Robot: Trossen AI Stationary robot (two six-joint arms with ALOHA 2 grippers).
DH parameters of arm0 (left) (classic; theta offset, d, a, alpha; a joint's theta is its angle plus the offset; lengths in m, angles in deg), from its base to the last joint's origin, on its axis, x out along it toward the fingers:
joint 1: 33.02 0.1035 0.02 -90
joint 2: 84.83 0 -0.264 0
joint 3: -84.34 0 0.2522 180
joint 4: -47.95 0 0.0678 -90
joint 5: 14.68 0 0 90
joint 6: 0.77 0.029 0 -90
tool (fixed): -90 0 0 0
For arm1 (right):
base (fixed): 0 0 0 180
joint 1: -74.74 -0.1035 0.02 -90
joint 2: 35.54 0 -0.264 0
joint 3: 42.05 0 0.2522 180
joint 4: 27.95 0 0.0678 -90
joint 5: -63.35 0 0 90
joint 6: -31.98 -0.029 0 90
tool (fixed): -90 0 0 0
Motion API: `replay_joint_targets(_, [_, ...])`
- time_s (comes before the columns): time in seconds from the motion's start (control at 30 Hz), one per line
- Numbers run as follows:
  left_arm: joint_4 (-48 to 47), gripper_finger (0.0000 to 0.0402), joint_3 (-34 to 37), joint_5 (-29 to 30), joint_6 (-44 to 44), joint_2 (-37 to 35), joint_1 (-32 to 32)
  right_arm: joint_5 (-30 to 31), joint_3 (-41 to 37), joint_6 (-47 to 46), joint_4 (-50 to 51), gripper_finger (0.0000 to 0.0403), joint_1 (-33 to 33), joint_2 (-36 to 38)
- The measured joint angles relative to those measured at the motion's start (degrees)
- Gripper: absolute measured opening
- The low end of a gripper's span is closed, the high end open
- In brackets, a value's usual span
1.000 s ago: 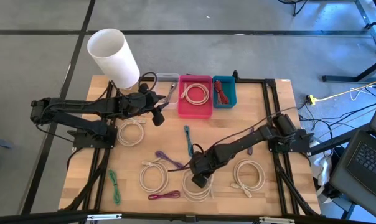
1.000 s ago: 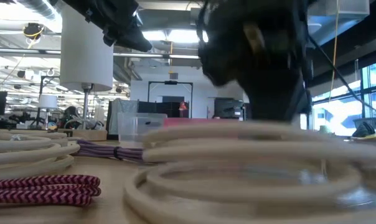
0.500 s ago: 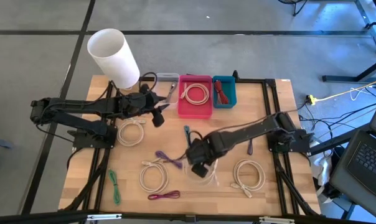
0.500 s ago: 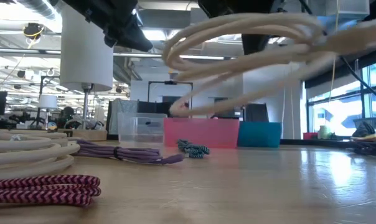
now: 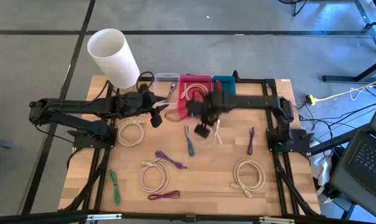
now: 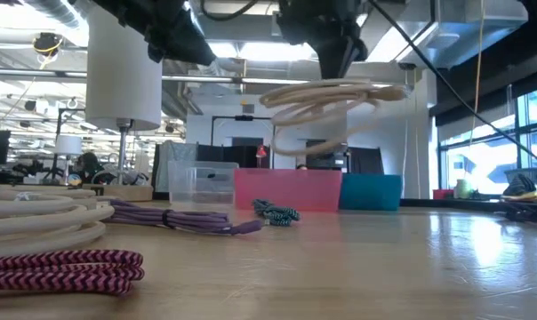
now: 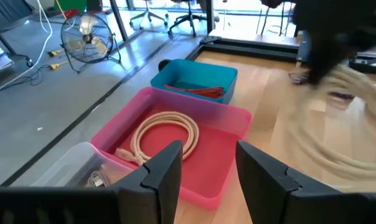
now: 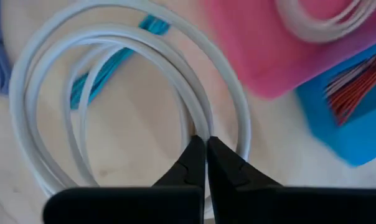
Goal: Pick & Place USB Port
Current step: Put the brown HDMI cable into the red bin
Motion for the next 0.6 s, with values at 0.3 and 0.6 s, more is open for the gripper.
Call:
replay_joint_targets(0.3, [0.1, 0.0143, 0.0, 0.7, 1.7, -3.1, 0.0, -5.7, 0.0, 14.0, -10.3, 0.0000, 18.2, 3.1])
replay_joint_targets(0.6, [0.2, 0.0143, 0.0, 4.1, 2.3, -3.7, 0.0, -9.9, 0.0, 24.2, -15.8, 0.0000, 29.4, 0.8])
